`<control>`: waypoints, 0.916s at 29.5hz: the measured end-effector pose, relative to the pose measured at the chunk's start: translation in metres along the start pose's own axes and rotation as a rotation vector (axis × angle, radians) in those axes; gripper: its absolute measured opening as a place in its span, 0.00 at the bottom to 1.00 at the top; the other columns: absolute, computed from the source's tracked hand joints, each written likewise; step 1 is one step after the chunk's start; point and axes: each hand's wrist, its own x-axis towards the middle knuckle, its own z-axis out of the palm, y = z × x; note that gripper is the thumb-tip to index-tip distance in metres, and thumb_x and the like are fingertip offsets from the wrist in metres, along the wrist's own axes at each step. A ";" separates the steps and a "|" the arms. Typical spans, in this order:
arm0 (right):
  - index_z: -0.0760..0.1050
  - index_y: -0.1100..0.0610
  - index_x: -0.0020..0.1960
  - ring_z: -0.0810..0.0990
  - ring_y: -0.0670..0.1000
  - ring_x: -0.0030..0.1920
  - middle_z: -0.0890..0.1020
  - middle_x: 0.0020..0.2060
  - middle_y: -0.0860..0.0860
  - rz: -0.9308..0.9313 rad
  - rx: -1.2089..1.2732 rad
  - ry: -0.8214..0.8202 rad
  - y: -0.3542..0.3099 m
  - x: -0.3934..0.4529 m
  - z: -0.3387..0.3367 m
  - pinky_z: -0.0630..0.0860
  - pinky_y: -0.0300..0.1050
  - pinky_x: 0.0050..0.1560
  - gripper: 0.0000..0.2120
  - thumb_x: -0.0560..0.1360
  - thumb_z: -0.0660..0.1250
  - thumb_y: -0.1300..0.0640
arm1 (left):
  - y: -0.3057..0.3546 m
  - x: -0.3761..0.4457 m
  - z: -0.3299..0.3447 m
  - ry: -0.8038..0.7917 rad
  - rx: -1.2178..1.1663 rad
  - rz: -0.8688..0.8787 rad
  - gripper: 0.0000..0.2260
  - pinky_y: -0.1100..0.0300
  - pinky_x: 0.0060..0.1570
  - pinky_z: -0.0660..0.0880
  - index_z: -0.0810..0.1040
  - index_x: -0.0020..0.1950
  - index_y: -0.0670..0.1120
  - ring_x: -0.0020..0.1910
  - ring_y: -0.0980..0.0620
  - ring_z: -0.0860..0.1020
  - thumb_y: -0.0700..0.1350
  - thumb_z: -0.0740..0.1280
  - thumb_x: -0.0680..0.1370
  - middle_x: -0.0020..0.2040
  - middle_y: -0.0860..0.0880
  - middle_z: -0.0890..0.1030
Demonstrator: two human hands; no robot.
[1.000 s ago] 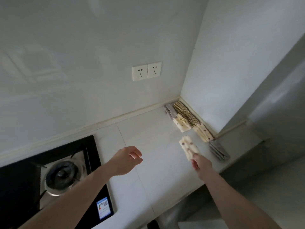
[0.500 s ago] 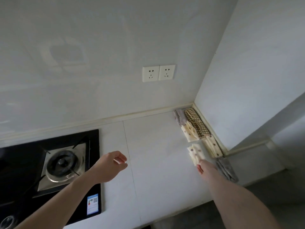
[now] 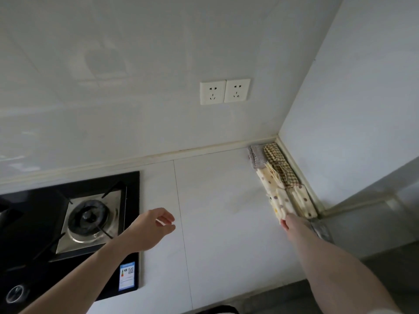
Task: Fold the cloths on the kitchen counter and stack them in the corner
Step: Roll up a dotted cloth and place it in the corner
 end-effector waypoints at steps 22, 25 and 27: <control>0.70 0.59 0.70 0.77 0.67 0.63 0.69 0.70 0.61 -0.607 -0.474 0.158 0.020 -0.122 0.068 0.75 0.61 0.61 0.25 0.74 0.71 0.60 | -0.082 -0.081 -0.046 0.069 0.004 -0.071 0.07 0.60 0.56 0.78 0.81 0.55 0.53 0.50 0.59 0.82 0.49 0.73 0.78 0.51 0.56 0.84; 0.68 0.61 0.73 0.74 0.68 0.66 0.70 0.70 0.63 -0.606 -0.569 0.175 0.002 -0.112 0.065 0.73 0.61 0.64 0.31 0.73 0.73 0.59 | -0.072 -0.076 -0.050 0.107 0.030 -0.037 0.06 0.65 0.51 0.76 0.81 0.55 0.53 0.48 0.61 0.81 0.48 0.73 0.78 0.50 0.57 0.84; 0.67 0.63 0.73 0.73 0.68 0.67 0.72 0.68 0.65 -0.642 -0.623 0.184 -0.009 -0.101 0.061 0.72 0.60 0.66 0.34 0.71 0.74 0.58 | -0.060 -0.069 -0.047 0.113 0.038 -0.006 0.07 0.61 0.54 0.78 0.81 0.56 0.54 0.49 0.60 0.81 0.49 0.72 0.78 0.50 0.57 0.83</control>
